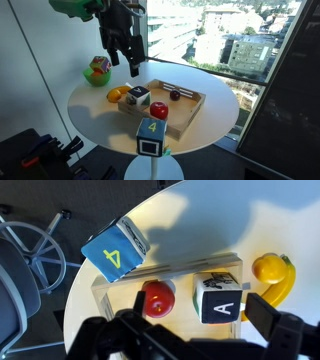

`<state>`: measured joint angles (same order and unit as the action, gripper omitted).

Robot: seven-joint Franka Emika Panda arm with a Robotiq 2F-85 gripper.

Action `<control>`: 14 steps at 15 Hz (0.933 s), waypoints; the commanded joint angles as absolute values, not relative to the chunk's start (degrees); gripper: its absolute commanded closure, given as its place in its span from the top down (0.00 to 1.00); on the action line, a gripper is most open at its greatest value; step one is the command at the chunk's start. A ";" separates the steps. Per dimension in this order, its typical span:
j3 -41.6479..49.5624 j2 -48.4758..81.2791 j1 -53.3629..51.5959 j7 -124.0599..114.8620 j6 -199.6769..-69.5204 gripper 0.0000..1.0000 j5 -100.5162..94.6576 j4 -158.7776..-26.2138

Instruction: Put the blue block onto the tray

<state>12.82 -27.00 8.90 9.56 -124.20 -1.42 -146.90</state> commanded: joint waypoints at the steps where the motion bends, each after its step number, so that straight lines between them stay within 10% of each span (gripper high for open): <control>1: 13.64 -23.33 10.04 12.13 -120.01 1.00 -3.07 -142.17; 14: 16.57 -15.61 12.26 20.32 -120.88 1.00 -8.46 -140.10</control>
<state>16.37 -17.75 11.27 18.89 -121.13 -6.36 -141.95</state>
